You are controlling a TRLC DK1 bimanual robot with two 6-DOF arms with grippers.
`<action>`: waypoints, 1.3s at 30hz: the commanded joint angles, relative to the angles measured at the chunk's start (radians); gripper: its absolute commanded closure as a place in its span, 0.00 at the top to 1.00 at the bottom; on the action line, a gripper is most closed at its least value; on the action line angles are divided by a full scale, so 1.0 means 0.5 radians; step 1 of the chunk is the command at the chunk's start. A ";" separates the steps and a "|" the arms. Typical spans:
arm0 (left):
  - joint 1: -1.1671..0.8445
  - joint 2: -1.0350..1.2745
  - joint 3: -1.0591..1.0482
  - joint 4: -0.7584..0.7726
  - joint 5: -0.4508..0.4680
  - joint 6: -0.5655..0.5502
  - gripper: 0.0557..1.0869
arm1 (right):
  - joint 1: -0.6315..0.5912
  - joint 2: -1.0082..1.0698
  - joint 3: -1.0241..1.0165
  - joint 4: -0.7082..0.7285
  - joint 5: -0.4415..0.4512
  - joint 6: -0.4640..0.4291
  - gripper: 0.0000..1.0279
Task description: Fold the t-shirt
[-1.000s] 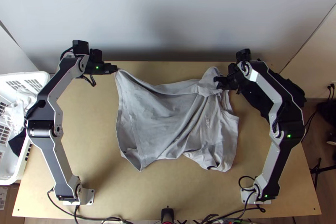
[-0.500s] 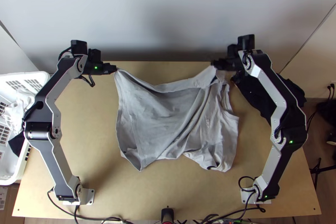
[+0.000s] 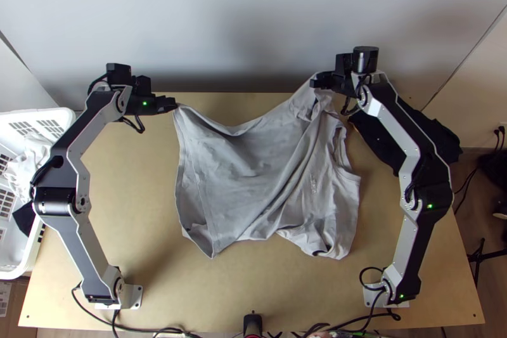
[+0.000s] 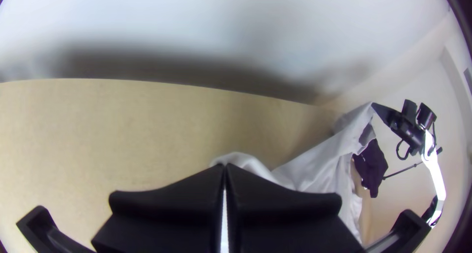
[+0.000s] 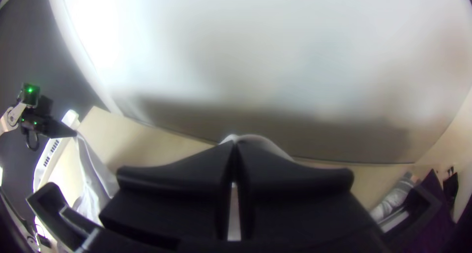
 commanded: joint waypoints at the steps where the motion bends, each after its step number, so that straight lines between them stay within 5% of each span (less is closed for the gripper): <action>1: 0.004 -0.081 -0.145 0.124 0.004 -0.042 0.03 | 0.068 0.078 -0.001 0.318 0.101 -0.109 0.03; 13: 0.056 -0.167 -0.516 0.603 -0.275 -0.072 0.03 | 0.157 0.461 0.229 0.324 0.270 -0.131 0.03; 25: 0.194 -0.182 -0.636 0.606 -0.361 -0.069 0.03 | 0.166 0.679 0.487 0.358 0.561 -0.204 0.03; 32: 0.160 -0.078 -0.639 0.529 -0.471 -0.005 0.03 | 0.233 0.839 0.692 0.306 0.853 -0.394 0.03; 33: 0.160 -0.072 -0.639 0.526 -0.477 -0.008 0.03 | 0.236 0.854 0.711 0.297 0.893 -0.410 0.06; 34: 0.163 -0.069 -0.639 0.523 -0.477 -0.005 0.03 | 0.239 0.854 0.714 0.297 0.923 -0.410 0.27; 35: 0.166 -0.066 -0.639 0.523 -0.480 -0.002 0.05 | 0.236 0.854 0.714 0.297 0.933 -0.410 0.64; 36: 0.166 -0.066 -0.639 0.517 -0.499 0.010 0.16 | 0.236 0.848 0.704 0.297 0.948 -0.410 0.97; 38: 0.160 -0.078 -0.639 0.487 -0.530 0.047 0.77 | 0.233 0.799 0.686 0.266 0.951 -0.413 0.96; 39: 0.151 -0.099 -0.639 0.465 -0.530 0.072 0.97 | 0.236 0.750 0.661 0.235 0.948 -0.413 0.96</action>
